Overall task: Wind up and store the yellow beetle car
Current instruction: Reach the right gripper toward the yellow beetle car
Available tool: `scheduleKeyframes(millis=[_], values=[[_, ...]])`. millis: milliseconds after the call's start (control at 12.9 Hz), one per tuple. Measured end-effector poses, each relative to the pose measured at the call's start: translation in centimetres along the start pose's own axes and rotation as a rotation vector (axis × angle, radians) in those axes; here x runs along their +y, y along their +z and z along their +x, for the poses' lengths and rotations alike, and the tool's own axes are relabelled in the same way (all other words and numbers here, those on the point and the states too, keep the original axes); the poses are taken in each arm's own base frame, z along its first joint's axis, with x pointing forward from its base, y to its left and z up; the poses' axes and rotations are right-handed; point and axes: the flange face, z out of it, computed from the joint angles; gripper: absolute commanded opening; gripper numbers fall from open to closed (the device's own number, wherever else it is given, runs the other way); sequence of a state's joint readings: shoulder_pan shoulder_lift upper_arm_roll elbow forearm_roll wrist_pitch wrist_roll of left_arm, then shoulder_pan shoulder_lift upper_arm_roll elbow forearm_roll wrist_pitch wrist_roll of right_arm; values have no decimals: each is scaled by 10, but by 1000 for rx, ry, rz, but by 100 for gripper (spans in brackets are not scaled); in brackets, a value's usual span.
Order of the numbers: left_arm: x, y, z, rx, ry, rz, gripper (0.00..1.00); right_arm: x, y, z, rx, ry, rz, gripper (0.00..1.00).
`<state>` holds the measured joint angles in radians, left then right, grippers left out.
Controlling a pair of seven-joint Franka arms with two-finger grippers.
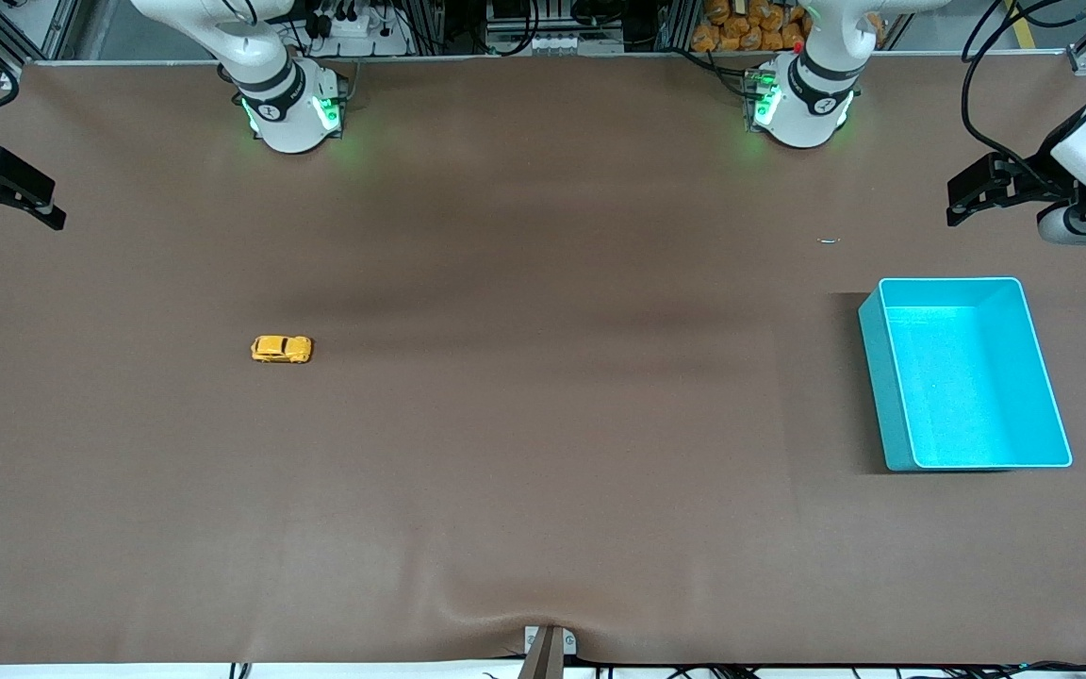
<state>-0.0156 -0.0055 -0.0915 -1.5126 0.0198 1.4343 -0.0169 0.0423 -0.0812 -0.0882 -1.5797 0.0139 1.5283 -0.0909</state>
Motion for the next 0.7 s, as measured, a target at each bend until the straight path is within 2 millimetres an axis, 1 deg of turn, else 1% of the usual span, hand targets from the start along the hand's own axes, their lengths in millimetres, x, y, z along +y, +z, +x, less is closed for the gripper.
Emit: scheduleKeyframes(millis=[233,388,466,544,699], values=[[-4,0,0,-1,-4,-1,100,-2,2,1,-4,-3,0,100],[-8,1,0,-2,-7,-1,100,-4,10,3,-26,-7,2,100],[-9,1,0,-2,-6,-1,100,-5,20,4,-44,-10,3,100],[-8,1,0,-2,-6,-1,100,-7,34,7,-63,-15,4,100],[-9,1,1,-3,-6,-1,100,-14,70,11,-96,-61,6,100]])
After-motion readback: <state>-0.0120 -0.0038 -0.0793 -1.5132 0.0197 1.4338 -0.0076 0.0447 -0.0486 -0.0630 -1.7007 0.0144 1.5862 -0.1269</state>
